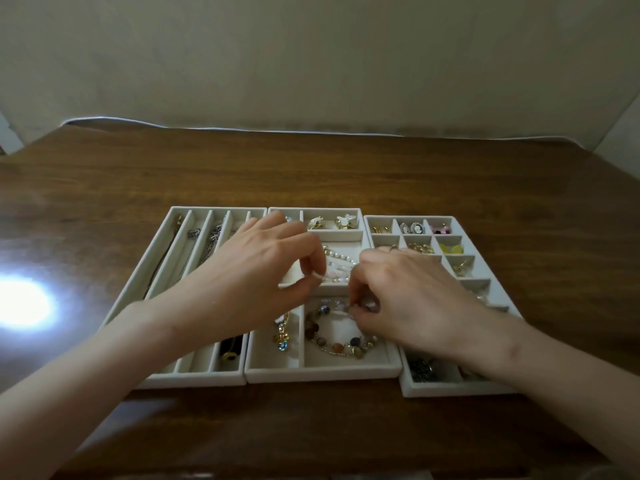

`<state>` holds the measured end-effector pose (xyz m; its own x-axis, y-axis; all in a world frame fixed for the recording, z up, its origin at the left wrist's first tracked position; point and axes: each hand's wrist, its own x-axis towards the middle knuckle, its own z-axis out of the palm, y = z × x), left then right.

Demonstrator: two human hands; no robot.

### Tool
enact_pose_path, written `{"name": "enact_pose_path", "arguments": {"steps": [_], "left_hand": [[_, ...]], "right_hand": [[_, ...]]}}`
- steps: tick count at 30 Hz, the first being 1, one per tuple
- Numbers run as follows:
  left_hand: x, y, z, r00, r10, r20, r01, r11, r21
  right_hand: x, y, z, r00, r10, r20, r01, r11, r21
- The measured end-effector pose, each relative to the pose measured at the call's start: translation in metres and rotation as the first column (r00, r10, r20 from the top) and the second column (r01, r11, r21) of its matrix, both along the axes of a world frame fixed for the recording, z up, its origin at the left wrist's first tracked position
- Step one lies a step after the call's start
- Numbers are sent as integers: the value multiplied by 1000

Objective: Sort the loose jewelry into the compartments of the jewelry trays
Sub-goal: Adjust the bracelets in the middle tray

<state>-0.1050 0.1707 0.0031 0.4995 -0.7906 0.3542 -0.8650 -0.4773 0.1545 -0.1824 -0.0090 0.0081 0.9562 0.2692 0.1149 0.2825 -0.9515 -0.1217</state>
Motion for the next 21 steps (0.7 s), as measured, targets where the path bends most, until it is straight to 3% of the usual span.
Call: {"name": "enact_pose_path", "arguments": {"steps": [5, 9, 13, 17, 21], "left_hand": [[-7, -11, 4, 968, 25, -249, -13, 999, 49], [-8, -18, 1, 878, 7, -479, -32, 998, -45], [-4, -23, 3, 837, -23, -547, -85, 981, -171], [-6, -26, 5, 824, -51, -565, -39, 988, -147], [-4, -25, 7, 795, -63, -603, -51, 984, -170]], "right_hand": [[4, 0, 6, 991, -58, -117, 70, 993, 96], [11, -14, 17, 970, -70, -234, 164, 897, 410], [15, -24, 22, 949, 15, -316, 213, 707, 674], [12, -25, 25, 939, 131, -317, 172, 619, 766], [10, -27, 26, 948, 145, -282, 157, 558, 815]]}}
